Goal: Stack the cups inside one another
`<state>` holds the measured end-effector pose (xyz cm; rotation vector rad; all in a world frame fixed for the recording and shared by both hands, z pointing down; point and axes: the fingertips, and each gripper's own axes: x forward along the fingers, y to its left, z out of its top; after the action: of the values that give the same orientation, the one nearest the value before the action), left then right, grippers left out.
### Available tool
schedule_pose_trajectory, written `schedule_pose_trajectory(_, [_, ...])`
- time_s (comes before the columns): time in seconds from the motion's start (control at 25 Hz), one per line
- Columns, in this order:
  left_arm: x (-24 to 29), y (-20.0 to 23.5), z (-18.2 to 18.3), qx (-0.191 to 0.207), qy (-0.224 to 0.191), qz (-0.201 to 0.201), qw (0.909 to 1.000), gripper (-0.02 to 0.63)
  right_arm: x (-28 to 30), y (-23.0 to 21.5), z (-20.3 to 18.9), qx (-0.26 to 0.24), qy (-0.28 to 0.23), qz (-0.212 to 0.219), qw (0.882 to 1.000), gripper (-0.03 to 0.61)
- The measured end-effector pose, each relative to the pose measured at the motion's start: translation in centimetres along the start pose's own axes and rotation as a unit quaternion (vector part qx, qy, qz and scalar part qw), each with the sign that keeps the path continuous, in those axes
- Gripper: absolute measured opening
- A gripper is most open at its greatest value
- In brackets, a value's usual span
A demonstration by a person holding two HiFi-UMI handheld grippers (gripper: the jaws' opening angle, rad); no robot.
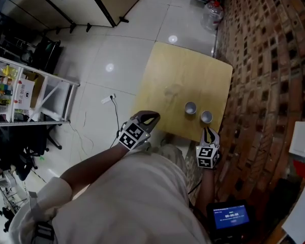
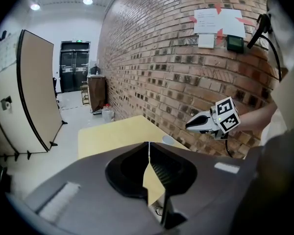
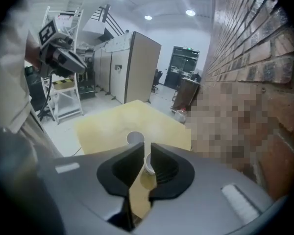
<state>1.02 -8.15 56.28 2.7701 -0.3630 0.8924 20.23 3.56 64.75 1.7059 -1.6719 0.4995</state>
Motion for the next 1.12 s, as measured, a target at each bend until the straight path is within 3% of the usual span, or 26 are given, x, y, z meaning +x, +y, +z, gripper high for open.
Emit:
schedule_pose_trajectory(0.24, [1.4,-0.5,1.2,-0.007,-0.001,0.016,0.9998,0.029,4.1,0.0,-1.0,-0.083,0.037,0.024,0.996,0.040])
schedule_pose_trajectory(0.44, [2.3,-0.4,1.6,-0.006,-0.001,0.017,0.9998,0.028,7.4,0.5,-2.9,-0.123,0.081,0.045,0.988,0.055])
schedule_pose_trajectory(0.72, [2.8,1.6,3.1,-0.009,-0.021,0.029,0.9993,0.026,10.3,0.5,-5.4,-0.154,0.137,0.066,0.976,0.055])
schedule_pose_trajectory(1.12, [2.7,3.2,3.5,-0.016,-0.026,0.046,0.9985,0.026,12.7,1.0,-7.4,-0.172,0.175,0.095,0.965,0.054])
